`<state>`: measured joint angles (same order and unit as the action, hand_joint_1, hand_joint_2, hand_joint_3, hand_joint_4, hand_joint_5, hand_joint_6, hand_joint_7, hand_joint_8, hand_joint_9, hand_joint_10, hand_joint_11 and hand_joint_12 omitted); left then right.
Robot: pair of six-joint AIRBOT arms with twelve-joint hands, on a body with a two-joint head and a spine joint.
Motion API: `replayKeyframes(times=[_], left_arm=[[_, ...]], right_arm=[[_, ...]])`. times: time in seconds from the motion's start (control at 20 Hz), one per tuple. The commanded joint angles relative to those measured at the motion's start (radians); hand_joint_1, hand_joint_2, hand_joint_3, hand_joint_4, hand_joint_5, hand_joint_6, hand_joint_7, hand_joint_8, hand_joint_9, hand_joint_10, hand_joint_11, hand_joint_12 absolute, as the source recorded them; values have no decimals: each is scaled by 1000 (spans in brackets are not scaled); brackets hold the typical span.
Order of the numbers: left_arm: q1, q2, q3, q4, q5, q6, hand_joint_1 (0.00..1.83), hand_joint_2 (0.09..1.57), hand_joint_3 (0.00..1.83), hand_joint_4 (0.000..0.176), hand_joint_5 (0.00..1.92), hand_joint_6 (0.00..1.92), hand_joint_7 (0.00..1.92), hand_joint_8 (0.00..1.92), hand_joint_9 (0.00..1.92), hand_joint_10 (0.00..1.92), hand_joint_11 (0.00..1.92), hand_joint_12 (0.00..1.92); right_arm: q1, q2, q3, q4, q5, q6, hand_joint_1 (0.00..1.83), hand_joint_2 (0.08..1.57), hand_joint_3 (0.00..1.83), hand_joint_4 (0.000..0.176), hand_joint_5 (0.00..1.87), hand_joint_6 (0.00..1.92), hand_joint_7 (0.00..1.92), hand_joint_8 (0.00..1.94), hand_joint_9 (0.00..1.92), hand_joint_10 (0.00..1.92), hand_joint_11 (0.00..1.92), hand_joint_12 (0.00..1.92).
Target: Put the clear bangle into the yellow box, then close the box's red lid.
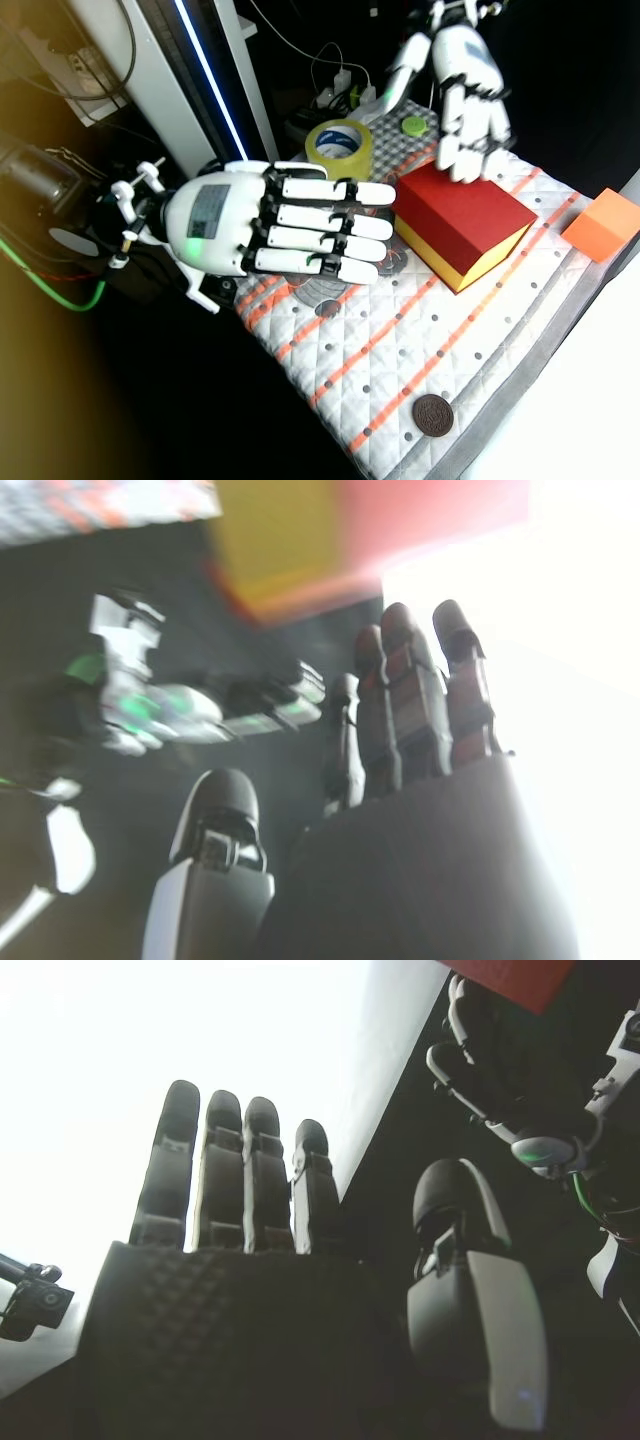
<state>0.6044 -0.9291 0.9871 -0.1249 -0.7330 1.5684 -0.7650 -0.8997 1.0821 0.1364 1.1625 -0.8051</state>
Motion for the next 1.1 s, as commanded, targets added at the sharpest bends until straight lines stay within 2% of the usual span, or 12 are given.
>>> replayKeyframes(times=[0.0, 0.1, 0.2, 0.35, 0.45, 0.5, 0.55, 0.7, 0.75, 0.85, 0.9, 1.05], left_arm=[[-5, 13, -11, 1, -200, -13, 0, 1282, 5, 76, 286, 3, 357, 4, 355, 7, 0, 480], [17, 51, -27, -22, -284, -44, 0, 1274, 0, 75, 269, 3, 324, 3, 302, 6, 0, 332], [69, 87, -26, -51, -368, -158, 0, 1244, 0, 58, 273, 2, 339, 3, 312, 4, 0, 589], [185, 123, -18, -79, -511, -404, 0, 1296, 11, 52, 222, 3, 363, 1, 274, 5, 0, 444], [299, 140, -32, -118, -634, -516, 0, 1311, 5, 25, 203, 1, 339, 2, 277, 3, 0, 550], [330, 143, -40, -131, -671, -537, 23, 1331, 3, 42, 189, 3, 321, 3, 303, 7, 0, 693], [367, 147, -49, -145, -716, -559, 50, 1304, 0, 91, 188, 2, 329, 4, 297, 3, 0, 687], [493, 142, -68, -201, -876, -669, 220, 1261, 0, 98, 200, 2, 336, 1, 274, 2, 0, 592], [526, 138, -70, -221, -922, -694, 254, 1226, 0, 99, 201, 2, 354, 4, 315, 12, 0, 660], [586, 135, -75, -275, -990, -731, 229, 1194, 0, 85, 236, 7, 389, 7, 365, 19, 0, 853], [610, 131, -71, -290, -1001, -792, 273, 1176, 0, 104, 267, 9, 419, 5, 409, 17, 43, 1140], [585, 128, -67, -262, -1001, -797, 289, 1127, 0, 109, 297, 8, 442, 5, 379, 16, 1, 1062]], right_arm=[[0, 18, -4, 12, 133, 6, 121, 1260, 0, 103, 174, 0, 279, 4, 190, 1, 0, 387], [-22, 40, -19, 9, 152, 6, 125, 1235, 0, 119, 194, 5, 314, 9, 198, 3, 0, 350], [-68, 65, -42, 13, 182, 6, 118, 1215, 0, 115, 205, 3, 331, 5, 195, 0, 0, 272], [-163, 106, -92, 22, 252, 6, 208, 1250, 3, 68, 199, 0, 314, 0, 162, 4, 0, 76], [-254, 128, -136, 59, 357, 6, 313, 1300, 6, 34, 215, 4, 299, 0, 222, 17, 52, 103], [-283, 130, -148, 73, 393, 5, 330, 1281, 2, 35, 223, 0, 319, 0, 259, 6, 85, 145], [-319, 130, -158, 91, 426, 5, 308, 1279, 0, 8, 214, 5, 311, 6, 273, 3, 46, 398], [-418, 136, -180, 141, 509, 5, 442, 1311, 2, 0, 235, 6, 250, 1, 272, 3, 0, 742], [-422, 137, -184, 141, 513, 5, 424, 1289, 0, 20, 248, 5, 264, 4, 271, 3, 0, 796], [-422, 138, -188, 139, 519, 5, 448, 1261, 0, 0, 278, 6, 353, 15, 357, 23, 0, 964], [-426, 138, -192, 141, 542, 1, 454, 1219, 0, 5, 314, 8, 344, 3, 338, 6, 0, 830], [-427, 137, -195, 142, 600, -10, 449, 1279, 9, 0, 318, 3, 317, 1, 320, 2, 0, 868]])
